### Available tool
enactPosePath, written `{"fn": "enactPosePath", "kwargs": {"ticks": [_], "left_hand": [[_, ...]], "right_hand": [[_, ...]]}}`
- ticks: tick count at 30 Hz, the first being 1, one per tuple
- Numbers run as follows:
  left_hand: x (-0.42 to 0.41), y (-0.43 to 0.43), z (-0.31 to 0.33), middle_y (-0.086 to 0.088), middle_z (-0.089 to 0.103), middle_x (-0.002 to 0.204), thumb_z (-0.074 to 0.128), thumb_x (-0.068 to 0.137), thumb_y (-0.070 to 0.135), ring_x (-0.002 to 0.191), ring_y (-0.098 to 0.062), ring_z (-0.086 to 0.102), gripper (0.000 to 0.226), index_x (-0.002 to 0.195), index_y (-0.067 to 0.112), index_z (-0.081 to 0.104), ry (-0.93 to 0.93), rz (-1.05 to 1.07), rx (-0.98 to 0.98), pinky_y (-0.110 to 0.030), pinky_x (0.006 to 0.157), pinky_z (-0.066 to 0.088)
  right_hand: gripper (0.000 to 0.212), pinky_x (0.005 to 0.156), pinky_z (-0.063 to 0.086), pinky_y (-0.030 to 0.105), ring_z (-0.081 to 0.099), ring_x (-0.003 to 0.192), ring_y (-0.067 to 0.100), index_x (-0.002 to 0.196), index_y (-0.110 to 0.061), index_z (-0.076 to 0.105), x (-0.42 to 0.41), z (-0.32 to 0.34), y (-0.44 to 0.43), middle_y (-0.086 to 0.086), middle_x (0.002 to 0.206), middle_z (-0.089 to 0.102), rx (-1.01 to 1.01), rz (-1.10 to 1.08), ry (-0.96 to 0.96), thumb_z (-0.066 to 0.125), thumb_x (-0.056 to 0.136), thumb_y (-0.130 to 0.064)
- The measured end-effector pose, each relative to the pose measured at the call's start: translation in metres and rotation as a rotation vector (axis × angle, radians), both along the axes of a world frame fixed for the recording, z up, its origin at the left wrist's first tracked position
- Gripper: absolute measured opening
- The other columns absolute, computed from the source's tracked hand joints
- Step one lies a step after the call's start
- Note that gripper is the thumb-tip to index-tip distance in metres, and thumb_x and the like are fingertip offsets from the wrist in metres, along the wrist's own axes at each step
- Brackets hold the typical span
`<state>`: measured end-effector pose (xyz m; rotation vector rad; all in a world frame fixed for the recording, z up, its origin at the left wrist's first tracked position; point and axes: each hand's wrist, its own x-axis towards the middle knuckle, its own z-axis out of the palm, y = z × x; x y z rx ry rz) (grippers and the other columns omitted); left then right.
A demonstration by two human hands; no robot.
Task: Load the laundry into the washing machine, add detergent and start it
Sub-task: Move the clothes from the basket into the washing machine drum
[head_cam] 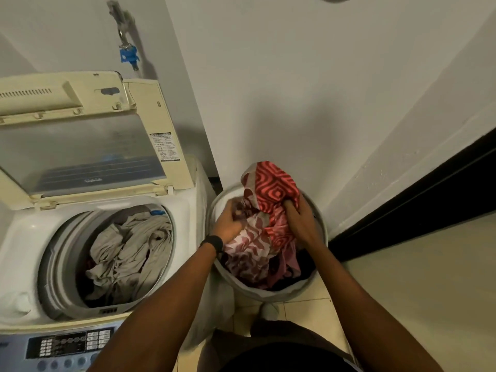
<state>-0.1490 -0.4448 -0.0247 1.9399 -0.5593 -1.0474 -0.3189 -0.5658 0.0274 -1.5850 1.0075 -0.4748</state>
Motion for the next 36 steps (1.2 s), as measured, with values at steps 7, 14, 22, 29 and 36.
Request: {"fn": "enactPosePath", "kwargs": {"ticks": [7,14,22,29,36], "left_hand": [[-0.023,0.027,-0.059,-0.015,0.047,0.154,0.072,0.085,0.033,0.137,-0.037,0.049,0.087,0.16,0.023,0.028,-0.216,-0.428,0.466,-0.042,0.112,0.044],[0.009,-0.013,-0.039,-0.004,0.076,0.082,0.061,0.08,0.024,0.078,-0.031,0.071,0.016,0.088,0.028,0.074,-0.046,0.076,0.079,-0.049,0.081,0.062],[0.004,-0.045,0.051,-0.005,0.067,0.104,0.077,0.08,-0.002,0.088,-0.019,0.065,0.04,0.116,0.008,0.062,-0.094,-0.305,-0.021,-0.031,0.074,0.058],[-0.002,-0.015,0.023,-0.011,0.062,0.133,0.078,0.085,-0.001,0.119,-0.028,0.064,0.074,0.146,0.022,0.043,0.09,-0.108,-0.161,-0.034,0.098,0.056],[0.006,-0.005,-0.006,-0.001,0.055,0.15,0.063,0.088,0.062,0.137,-0.023,0.052,0.074,0.153,0.03,0.047,-0.069,-0.353,0.188,-0.039,0.117,0.039]], "right_hand": [[0.037,0.092,0.054,0.027,0.067,0.097,0.003,0.124,-0.023,0.069,0.003,0.013,-0.032,-0.01,0.109,0.073,-0.221,0.072,0.031,0.067,0.088,-0.012],[0.079,0.108,0.043,0.042,0.051,0.126,0.039,0.152,-0.028,0.045,-0.007,-0.021,-0.045,0.017,0.136,0.047,-0.45,0.418,0.56,0.074,0.079,-0.038],[0.119,0.113,0.041,0.053,0.04,0.145,0.029,0.162,-0.035,0.008,0.015,-0.034,-0.002,0.008,0.162,0.036,-0.273,0.524,0.301,0.081,0.072,-0.057],[0.032,0.094,0.056,0.033,0.066,0.111,0.021,0.135,-0.016,0.06,0.029,-0.015,-0.021,0.002,0.121,0.069,-0.077,0.051,0.054,0.055,0.103,-0.023],[0.026,0.088,0.058,0.04,0.068,0.097,0.018,0.125,-0.02,0.059,0.024,-0.001,-0.038,-0.003,0.106,0.069,-0.061,-0.22,-0.07,0.054,0.1,-0.016]]}}
